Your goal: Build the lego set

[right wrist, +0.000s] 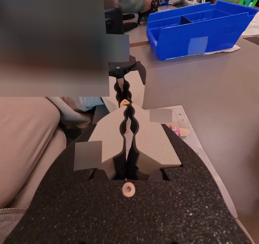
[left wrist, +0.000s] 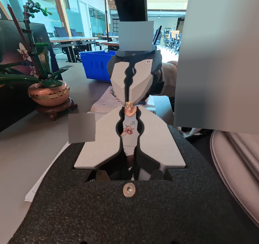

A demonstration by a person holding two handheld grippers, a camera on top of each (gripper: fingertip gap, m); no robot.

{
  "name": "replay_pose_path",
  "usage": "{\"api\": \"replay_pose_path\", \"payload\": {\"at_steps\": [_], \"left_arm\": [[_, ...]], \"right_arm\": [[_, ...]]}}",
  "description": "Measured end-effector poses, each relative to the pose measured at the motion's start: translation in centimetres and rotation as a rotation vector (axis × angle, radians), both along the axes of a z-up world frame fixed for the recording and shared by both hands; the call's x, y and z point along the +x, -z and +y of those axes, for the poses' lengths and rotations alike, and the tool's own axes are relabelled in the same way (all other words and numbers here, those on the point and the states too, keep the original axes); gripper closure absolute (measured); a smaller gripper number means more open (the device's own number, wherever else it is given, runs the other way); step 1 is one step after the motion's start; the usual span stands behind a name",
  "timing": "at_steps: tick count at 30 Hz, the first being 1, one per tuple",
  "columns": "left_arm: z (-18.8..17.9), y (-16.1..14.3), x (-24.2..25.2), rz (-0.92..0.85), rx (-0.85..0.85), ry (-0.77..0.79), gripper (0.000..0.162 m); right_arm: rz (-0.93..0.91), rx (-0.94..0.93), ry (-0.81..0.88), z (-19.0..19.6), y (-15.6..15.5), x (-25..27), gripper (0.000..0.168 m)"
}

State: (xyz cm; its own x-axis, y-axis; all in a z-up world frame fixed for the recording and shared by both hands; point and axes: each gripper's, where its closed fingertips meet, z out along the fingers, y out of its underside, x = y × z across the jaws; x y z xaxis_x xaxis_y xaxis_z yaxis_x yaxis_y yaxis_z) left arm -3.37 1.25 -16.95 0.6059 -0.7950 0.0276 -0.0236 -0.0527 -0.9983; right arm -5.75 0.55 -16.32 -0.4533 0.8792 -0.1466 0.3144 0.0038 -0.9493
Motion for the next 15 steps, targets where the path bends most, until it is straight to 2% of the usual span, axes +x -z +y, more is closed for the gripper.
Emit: {"api": "replay_pose_path", "payload": {"at_steps": [7, 10, 15], "left_arm": [[0.0, 0.0, 0.2, 0.007, 0.001, 0.007, 0.147], [-0.2, -0.3, 0.1, -0.023, 0.004, 0.017, 0.147], [-0.2, -0.2, 0.3, -0.013, 0.004, 0.022, 0.147]], "right_arm": [[-0.014, 0.022, -0.012, 0.0, 0.1, 0.2, 0.168], [0.031, -0.029, -0.038, 0.2, -0.9, 0.7, 0.168], [0.022, -0.035, -0.068, -0.4, -0.2, 0.6, 0.167]]}}
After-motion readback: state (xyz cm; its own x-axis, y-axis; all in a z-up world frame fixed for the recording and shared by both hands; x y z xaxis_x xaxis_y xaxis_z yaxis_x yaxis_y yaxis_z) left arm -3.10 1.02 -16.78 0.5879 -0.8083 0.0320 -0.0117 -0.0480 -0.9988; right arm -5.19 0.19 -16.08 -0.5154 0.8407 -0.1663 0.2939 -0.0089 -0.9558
